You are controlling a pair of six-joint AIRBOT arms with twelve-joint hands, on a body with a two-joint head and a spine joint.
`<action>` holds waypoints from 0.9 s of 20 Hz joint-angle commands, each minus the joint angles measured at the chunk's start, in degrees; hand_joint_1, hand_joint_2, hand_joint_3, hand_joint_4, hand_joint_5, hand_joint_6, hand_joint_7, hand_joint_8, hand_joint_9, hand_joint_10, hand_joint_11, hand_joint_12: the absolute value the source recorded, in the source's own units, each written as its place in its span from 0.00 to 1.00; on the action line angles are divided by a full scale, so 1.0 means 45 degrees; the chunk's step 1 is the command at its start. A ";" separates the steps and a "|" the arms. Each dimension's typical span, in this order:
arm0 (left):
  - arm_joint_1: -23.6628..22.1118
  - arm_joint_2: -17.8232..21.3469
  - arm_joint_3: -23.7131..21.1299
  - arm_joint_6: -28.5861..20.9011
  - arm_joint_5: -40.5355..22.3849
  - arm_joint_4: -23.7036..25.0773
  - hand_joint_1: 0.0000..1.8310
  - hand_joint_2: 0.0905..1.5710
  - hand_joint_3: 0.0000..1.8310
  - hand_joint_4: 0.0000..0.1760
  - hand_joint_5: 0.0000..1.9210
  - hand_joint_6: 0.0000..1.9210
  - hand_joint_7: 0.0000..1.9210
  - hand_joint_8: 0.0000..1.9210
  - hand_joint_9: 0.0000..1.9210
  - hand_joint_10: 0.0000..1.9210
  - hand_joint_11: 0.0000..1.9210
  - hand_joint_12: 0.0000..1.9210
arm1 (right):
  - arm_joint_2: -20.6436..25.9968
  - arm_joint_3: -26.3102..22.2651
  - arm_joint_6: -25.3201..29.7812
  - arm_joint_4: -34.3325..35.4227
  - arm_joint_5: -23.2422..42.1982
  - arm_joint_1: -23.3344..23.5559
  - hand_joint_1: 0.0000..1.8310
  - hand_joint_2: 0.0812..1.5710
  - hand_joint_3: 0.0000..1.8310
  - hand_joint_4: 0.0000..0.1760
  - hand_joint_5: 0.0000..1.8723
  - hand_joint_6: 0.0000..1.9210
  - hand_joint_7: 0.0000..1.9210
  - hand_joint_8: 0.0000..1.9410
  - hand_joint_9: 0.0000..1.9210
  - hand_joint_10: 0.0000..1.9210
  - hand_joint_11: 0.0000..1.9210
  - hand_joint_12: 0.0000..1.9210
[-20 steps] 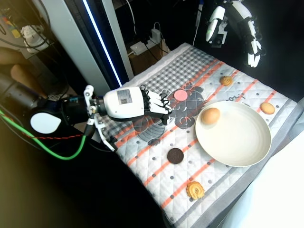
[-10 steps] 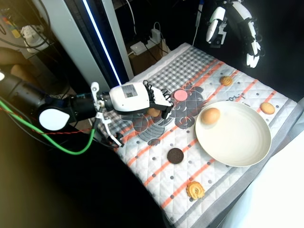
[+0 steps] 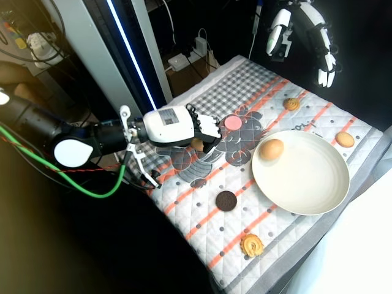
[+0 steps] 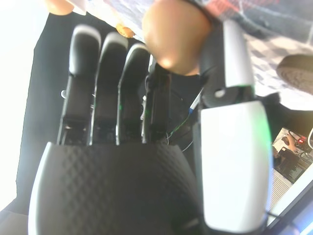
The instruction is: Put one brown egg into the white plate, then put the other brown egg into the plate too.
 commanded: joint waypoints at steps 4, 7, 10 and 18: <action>-0.0106 -0.0006 0.0044 -0.0144 -0.1604 -0.0068 0.34 0.63 0.00 0.86 0.12 0.00 0.23 0.00 0.18 0.00 0.00 0.28 | -0.0224 0.0106 -0.0025 0.0414 0.1185 0.0100 0.65 0.74 0.00 0.00 0.44 0.60 0.46 0.65 0.50 0.72 0.46 0.84; -0.0105 -0.0006 0.0050 -0.0144 -0.1605 -0.0068 0.34 0.63 0.00 0.85 0.12 0.00 0.23 0.00 0.18 0.00 0.00 0.31 | -0.0345 0.0260 -0.0025 0.0453 0.1184 0.0104 0.66 0.73 0.00 0.00 0.46 0.56 0.46 0.66 0.55 0.76 0.55 0.87; -0.0092 -0.0006 0.0074 -0.0144 -0.1604 -0.0068 0.34 0.63 0.00 0.89 0.12 0.00 0.23 0.00 0.19 0.00 0.00 0.31 | -0.0516 0.0776 -0.0025 0.1157 0.1194 0.0395 0.66 0.73 0.00 0.00 0.49 0.51 0.45 0.70 0.52 0.83 0.56 0.94; -0.0225 -0.0193 0.0328 -0.0190 -0.1422 0.0025 0.34 0.61 0.00 0.97 0.12 0.00 0.25 0.00 0.23 0.01 0.00 0.38 | -0.3069 0.4681 -0.0025 0.1960 -0.0577 0.4037 0.66 0.64 0.00 0.00 0.62 0.35 0.52 0.54 0.48 0.66 0.42 0.78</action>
